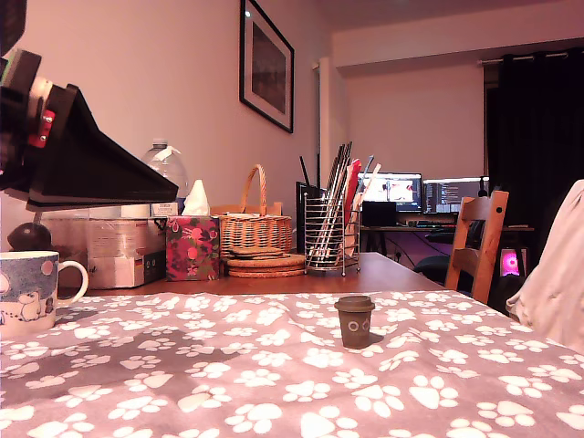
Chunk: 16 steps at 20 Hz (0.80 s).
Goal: Pick up the coffee capsules on the table and drop them inside the coffee cup
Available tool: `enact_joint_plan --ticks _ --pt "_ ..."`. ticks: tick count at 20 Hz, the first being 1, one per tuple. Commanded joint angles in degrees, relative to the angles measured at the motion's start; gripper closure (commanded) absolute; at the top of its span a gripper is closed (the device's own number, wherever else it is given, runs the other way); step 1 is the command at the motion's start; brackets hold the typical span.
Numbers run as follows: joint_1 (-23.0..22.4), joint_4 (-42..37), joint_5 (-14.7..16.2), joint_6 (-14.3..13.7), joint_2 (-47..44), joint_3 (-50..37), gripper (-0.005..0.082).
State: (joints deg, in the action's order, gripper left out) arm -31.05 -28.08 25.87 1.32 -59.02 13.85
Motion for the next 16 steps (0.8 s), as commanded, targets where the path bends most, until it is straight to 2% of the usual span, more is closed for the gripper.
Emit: enact_joint_plan --ticks 1,2,5,6,13,16 --pt "-0.15 -0.02 0.02 -0.26 -0.61 -0.9 0.0764" --pt "-0.15 0.09 0.02 -0.28 -0.61 -0.9 0.0682" --pt "-0.15 0.15 -0.48 -0.52 -0.63 -0.9 0.0248" --pt "-0.15 0.13 -0.74 -0.66 -0.63 -0.9 0.0178" --pt "-0.79 -0.66 -0.83 -4.87 -1.14 -0.9 0.0163" --pt "-1.25 -3.48 -0.83 -4.85 -4.37 -0.9 0.0163"
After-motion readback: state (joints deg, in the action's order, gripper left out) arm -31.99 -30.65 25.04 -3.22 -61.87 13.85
